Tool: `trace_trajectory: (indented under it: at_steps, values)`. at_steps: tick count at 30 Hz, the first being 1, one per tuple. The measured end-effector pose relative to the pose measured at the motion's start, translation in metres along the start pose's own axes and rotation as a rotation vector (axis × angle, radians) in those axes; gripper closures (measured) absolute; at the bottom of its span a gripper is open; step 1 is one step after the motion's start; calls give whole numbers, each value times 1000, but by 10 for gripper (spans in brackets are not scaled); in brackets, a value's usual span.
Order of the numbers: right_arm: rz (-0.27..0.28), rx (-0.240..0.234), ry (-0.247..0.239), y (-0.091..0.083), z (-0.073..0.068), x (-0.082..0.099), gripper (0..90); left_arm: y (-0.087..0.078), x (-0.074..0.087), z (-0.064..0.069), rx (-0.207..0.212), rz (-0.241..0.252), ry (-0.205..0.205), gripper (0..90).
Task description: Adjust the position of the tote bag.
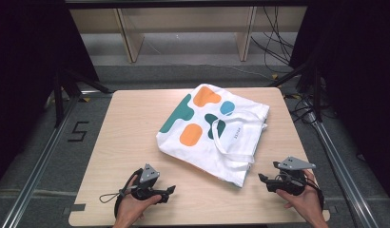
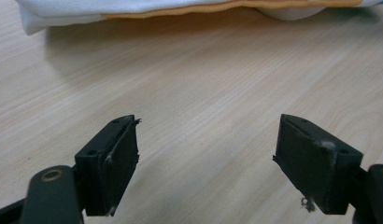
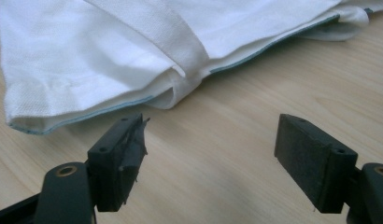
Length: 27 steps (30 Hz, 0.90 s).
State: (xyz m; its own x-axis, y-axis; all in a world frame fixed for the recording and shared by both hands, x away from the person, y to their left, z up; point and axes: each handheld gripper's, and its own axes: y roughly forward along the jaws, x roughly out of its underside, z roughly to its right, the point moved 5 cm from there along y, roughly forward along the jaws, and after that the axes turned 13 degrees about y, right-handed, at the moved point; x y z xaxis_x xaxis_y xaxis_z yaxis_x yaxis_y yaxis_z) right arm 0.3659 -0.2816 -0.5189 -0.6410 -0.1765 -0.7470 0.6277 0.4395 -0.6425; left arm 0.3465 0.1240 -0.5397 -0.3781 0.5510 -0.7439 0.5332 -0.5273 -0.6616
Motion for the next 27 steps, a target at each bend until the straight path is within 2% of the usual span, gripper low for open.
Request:
trace_trajectory:
  at_steps: [1,5,6,8,9,10,11,12,13,16,17,18,19,20,23,25,27]
  values:
    - [3,22,-20,0,1,-1,264,1,0,0,-4,0,0,204]
    - [3,9,-26,4,-2,-6,272,0,1,0,10,-12,13,202]
    - [26,15,-55,6,-1,-9,274,1,0,0,5,-6,3,202]
    - [2,9,-35,9,-5,-9,276,1,1,0,4,-6,3,202]
    - [15,9,-67,11,-4,-12,278,1,1,0,4,-6,3,202]
    - [17,10,-76,13,-4,-13,284,0,0,-2,0,-8,21,202]
    - [-2,5,-66,13,-6,-12,289,1,0,-2,-2,-8,20,202]
    - [20,11,-85,14,-5,-15,294,0,0,-2,0,-10,19,202]
    - [21,5,-88,15,-6,-16,300,1,0,-1,-5,-3,10,202]
    - [12,-6,-82,18,-9,-18,314,1,1,-2,-4,-27,25,202]
    - [15,-1,-92,19,-9,-20,322,1,1,0,-1,-24,8,202]
    - [16,-6,-86,20,-10,-21,334,1,1,-1,-1,-26,17,202]
    - [11,-13,-94,21,-11,-22,340,2,1,-2,-15,-18,27,202]
    - [26,-13,-100,23,-12,-25,343,2,0,0,-12,-14,5,202]
    - [30,-21,-112,26,-14,-28,358,3,0,0,-9,-3,16,203]
    - [28,-26,-120,33,-16,-32,386,3,0,-1,-20,-11,14,203]
    - [24,-37,-109,36,-17,-34,439,2,0,-2,-24,-11,18,203]
